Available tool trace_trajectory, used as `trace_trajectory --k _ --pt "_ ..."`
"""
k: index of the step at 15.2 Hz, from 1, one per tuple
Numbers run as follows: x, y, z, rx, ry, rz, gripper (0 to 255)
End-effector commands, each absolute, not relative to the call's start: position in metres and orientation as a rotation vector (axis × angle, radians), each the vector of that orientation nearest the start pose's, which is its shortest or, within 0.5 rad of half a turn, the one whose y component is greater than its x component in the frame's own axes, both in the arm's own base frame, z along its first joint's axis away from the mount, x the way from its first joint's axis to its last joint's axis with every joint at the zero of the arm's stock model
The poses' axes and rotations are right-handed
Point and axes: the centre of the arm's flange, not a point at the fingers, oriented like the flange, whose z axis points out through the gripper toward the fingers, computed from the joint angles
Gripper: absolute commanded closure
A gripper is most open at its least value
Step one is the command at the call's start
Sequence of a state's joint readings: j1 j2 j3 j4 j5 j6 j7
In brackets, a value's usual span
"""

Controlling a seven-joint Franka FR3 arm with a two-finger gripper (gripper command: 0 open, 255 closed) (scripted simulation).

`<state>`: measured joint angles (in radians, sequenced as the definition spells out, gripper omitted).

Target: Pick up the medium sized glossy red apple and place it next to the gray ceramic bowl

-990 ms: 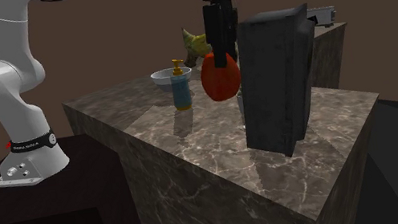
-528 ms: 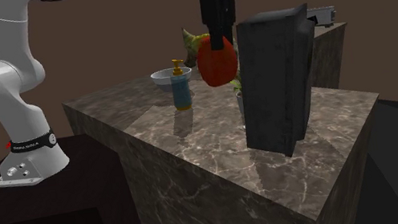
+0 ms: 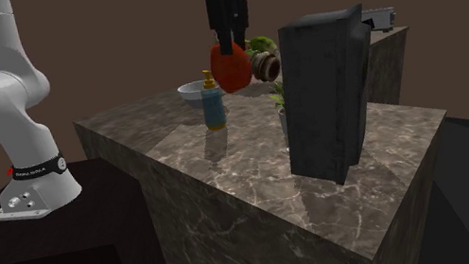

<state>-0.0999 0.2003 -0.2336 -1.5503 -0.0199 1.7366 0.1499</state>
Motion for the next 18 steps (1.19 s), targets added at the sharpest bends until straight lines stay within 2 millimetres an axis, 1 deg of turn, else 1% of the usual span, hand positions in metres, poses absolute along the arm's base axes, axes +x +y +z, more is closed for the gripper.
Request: trace_trajectory --k 1,7,8,9,18 --pt "0.582 -0.169 0.533 -3.116 0.757 0.023 255" --pt "0.554 -0.095 0.533 -3.116 0.757 0.023 255" --pt "0.558 -0.105 0.532 -3.116 0.755 0.022 255" --pt "0.558 -0.105 0.532 -3.116 0.755 0.022 0" --pt "0.503 -0.096 0.418 -3.104 0.947 -0.194 0"
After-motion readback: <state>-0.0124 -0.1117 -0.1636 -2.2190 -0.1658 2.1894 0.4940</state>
